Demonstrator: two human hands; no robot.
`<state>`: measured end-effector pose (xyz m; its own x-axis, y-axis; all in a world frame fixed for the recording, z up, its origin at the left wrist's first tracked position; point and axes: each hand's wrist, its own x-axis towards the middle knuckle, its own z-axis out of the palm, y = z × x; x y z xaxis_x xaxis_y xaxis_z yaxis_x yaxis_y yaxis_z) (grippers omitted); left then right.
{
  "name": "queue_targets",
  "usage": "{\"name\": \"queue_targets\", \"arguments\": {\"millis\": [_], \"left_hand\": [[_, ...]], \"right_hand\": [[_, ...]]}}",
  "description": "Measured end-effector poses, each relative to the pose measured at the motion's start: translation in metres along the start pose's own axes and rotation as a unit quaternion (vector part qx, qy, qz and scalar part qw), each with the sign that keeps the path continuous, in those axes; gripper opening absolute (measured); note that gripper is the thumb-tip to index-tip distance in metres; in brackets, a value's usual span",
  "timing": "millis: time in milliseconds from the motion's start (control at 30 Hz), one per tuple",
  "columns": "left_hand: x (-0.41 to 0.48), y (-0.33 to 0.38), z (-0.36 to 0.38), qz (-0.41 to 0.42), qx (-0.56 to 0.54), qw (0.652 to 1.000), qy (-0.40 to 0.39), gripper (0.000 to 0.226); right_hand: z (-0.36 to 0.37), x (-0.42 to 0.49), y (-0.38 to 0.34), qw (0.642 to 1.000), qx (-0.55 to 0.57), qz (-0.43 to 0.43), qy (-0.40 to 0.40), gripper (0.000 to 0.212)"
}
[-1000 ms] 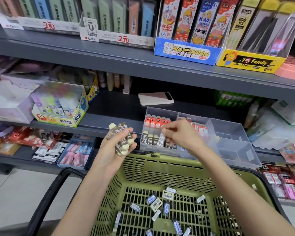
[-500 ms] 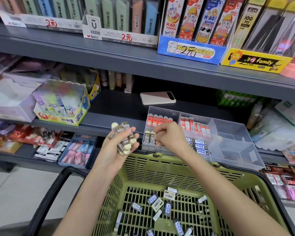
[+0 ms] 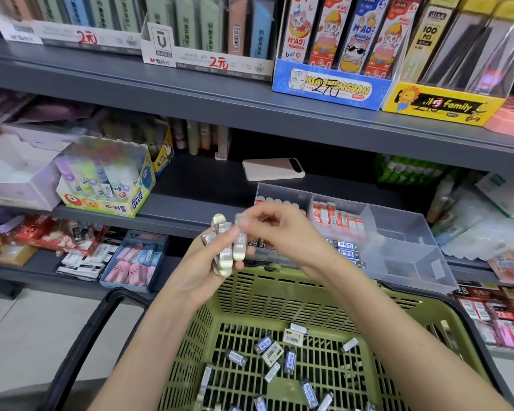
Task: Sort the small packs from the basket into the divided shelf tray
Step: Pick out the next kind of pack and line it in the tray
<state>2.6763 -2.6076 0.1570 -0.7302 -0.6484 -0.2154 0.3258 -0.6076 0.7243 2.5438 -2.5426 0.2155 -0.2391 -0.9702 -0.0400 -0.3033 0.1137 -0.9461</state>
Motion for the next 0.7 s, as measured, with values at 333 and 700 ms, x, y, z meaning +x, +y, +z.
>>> {"name": "queue_targets", "arguments": {"millis": [333, 700], "left_hand": [[0.004, 0.004, -0.005, 0.015, -0.062, 0.997, 0.053, 0.017], [0.005, 0.000, -0.004, 0.006, -0.046, 0.997, 0.056, 0.016]], "right_hand": [[-0.064, -0.003, 0.020, 0.988, 0.052, 0.128, 0.074, 0.028], [-0.060, 0.015, 0.024, 0.958, -0.241, 0.147, -0.058, 0.028]]}}
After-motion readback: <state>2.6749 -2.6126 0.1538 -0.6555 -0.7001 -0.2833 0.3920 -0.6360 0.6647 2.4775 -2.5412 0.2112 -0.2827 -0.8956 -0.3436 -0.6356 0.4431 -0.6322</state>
